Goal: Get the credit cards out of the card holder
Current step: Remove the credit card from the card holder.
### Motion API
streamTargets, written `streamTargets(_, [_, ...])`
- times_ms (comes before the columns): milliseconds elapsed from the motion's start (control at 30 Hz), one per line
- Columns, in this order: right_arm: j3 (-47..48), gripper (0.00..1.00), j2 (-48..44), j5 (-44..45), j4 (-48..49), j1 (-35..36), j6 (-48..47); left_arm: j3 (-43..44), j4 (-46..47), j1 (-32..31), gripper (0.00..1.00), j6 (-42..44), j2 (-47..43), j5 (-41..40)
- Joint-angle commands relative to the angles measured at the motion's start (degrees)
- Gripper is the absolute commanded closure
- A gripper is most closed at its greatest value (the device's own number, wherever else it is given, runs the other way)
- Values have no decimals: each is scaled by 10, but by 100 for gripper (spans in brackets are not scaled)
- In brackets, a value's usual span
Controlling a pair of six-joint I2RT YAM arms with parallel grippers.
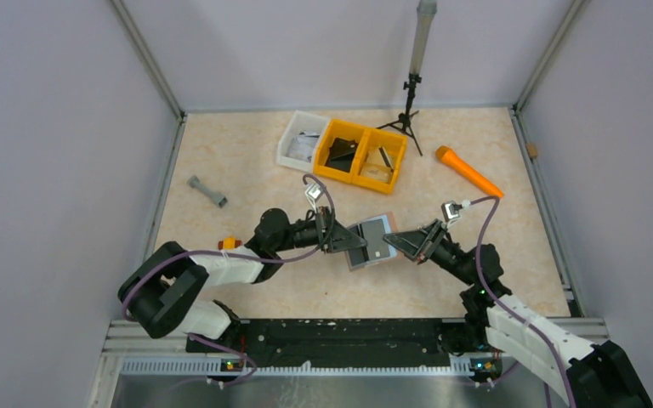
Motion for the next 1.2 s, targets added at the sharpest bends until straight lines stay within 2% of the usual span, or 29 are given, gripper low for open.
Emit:
streamTargets(0, [3,95,-14,10,33,-3,2,-7,40,-1,100,-2,-7,-8])
streamTargets(133, [3,98,-19,13,25,-3,-2,-13,40,0,100,-2,-11,-9])
streamTargets(400, [2,89,-27,19,18,-2,-3,-25,50,3,100,-5,-16,-6])
streamTargets(433, [3,92,-26,18,19,-3,-3,-25,49,4,100,-6,-17,-6])
streamTargets(467, [3,100,-26,17,18,-3,-3,-24,50,4,100,-6,-17,-6])
streamTargets(667, [9,100,-29,14,4,-3,-9,-20,49,6,100,-6,-17,-1])
streamTargets(767, [11,100,-46,28,-29,-3,-21,-27,52,13,100,-9,-22,2])
streamTargets(933, [44,100,-78,44,-146,-3,-83,-29,39,16,100,-4,-32,8])
streamTargets(1167, [46,100,-85,51,-177,-3,-99,-24,35,15,100,0,-25,15])
